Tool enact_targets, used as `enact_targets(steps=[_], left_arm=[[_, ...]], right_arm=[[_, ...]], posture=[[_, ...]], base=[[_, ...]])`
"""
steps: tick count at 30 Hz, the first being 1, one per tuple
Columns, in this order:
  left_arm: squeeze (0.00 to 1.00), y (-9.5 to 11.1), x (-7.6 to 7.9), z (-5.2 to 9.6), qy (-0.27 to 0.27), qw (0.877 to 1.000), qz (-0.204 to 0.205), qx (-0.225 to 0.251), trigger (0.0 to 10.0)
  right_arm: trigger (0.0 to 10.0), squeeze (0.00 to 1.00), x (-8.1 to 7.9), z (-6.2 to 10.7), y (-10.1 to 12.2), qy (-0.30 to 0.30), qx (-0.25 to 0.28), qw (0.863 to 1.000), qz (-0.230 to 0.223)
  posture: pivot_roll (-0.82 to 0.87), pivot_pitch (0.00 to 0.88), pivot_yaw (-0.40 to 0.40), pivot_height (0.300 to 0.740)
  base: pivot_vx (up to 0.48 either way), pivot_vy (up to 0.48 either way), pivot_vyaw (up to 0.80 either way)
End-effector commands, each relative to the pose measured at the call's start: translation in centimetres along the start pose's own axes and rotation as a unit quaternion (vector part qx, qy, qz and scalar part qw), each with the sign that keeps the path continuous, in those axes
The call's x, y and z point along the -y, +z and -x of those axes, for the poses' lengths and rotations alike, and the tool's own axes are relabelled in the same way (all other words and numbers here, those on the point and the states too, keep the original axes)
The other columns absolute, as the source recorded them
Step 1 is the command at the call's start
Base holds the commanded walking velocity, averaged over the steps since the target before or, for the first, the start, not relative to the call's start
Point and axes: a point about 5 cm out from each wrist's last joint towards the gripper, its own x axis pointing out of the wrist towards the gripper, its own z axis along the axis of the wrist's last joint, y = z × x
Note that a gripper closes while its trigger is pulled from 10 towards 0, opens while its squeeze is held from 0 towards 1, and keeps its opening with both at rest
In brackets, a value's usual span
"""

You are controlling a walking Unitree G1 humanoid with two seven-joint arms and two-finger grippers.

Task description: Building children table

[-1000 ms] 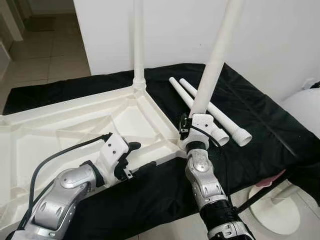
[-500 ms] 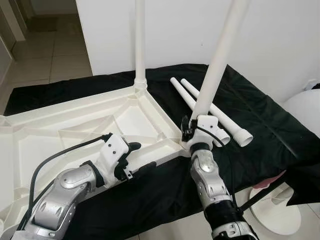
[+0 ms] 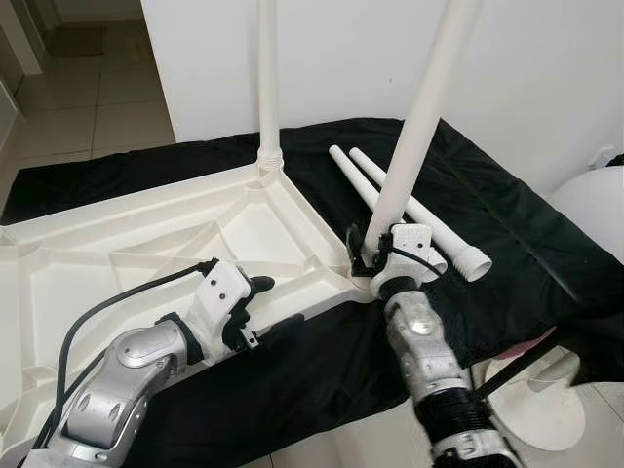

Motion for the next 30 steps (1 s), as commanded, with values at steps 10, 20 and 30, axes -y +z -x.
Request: enact_targets(steps=[10, 20, 30], left_arm=[[0.00, 0.0, -0.2, -0.2, 0.002, 1.000, 0.003, 0.000, 10.0], [0.00, 0.0, -0.3, -0.3, 0.003, 1.000, 0.004, 0.001, 10.0], [0.00, 0.1, -0.4, -0.5, 0.004, 1.000, 0.005, 0.004, 10.0]], right_arm=[[10.0, 0.00, 2.0, -0.2, 0.2, 0.148, -0.029, 0.988, 0.023], [6.3, 0.00, 3.9, -0.9, 0.6, 0.212, -0.048, 0.974, 0.061], [0.0, 0.00, 4.4, -2.3, 1.0, 0.278, -0.072, 0.955, 0.078]], posture=[[-0.01, 0.040, -0.005, 0.740], [-0.02, 0.046, 0.003, 0.740], [-0.02, 0.041, 0.005, 0.740]], base=[[0.000, 0.000, 0.00], [0.000, 0.000, 0.00], [0.000, 0.000, 0.00]])
